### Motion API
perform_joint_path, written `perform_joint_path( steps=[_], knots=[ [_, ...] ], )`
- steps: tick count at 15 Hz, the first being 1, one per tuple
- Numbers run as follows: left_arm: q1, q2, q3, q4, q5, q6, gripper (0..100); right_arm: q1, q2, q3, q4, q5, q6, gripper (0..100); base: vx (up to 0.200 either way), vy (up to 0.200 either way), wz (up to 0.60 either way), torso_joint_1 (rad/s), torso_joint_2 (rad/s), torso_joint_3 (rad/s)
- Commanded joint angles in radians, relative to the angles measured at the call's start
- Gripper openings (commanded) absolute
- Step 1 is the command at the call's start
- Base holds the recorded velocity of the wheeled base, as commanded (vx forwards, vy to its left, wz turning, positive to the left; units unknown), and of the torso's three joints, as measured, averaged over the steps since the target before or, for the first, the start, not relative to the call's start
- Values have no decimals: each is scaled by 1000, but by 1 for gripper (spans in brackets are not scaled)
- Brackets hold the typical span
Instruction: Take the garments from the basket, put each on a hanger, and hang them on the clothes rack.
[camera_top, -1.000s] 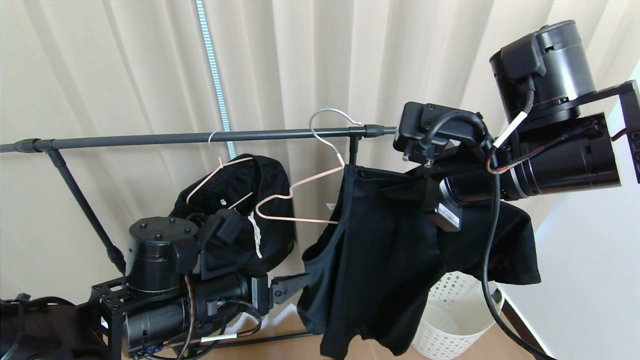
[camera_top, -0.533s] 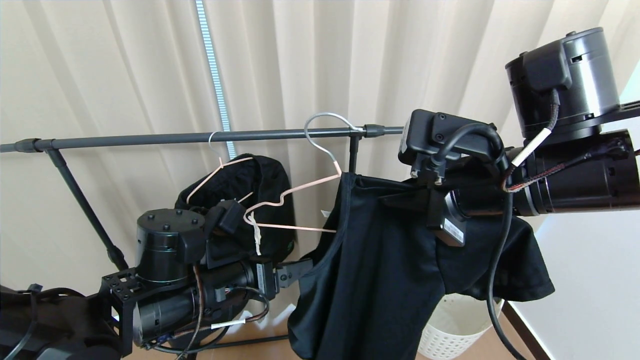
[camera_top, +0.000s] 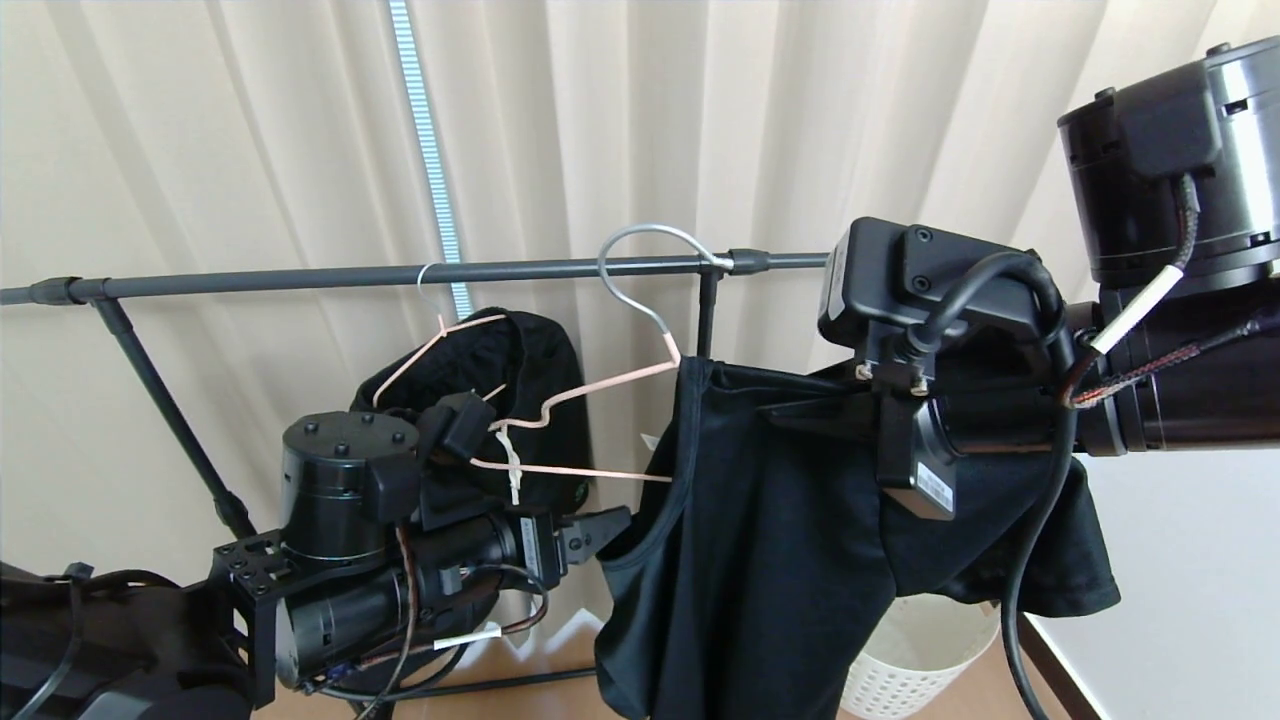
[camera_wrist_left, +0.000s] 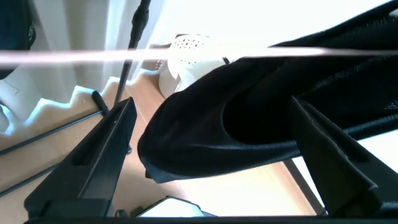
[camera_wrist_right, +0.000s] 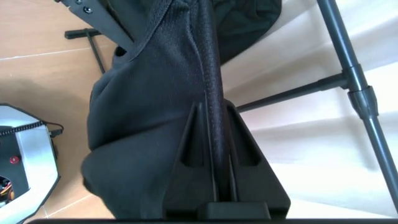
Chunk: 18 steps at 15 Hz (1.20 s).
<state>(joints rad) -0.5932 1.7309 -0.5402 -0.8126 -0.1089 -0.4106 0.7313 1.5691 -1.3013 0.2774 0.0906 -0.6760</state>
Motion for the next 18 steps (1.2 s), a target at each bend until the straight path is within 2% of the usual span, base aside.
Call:
perform_joint_path(
  steps=[1,7,11,14,17,18],
  knots=[
    [1,-5,-6,0,12,0,100,8,-14,13,-1,1,-1,0,0,0,0,0,0,0],
    [-74,38,25,0,25,13,100,10,-14,10,-3,1,10,0,0,0,0,0,0,0],
    [-97,58,77,-2,40,141,100,10,-17,7,-20,0,42,0,0,0,0,0,0,0],
    [-109,81,74,-2,92,145,100,10,-18,10,-40,0,44,0,0,0,0,0,0,0],
    [-109,78,72,-8,97,144,100,10,-17,11,-40,-2,44,0,0,0,0,0,0,0],
    [-109,78,80,-71,98,139,100,8,-17,16,-40,-2,44,0,0,0,0,0,0,0]
  ],
)
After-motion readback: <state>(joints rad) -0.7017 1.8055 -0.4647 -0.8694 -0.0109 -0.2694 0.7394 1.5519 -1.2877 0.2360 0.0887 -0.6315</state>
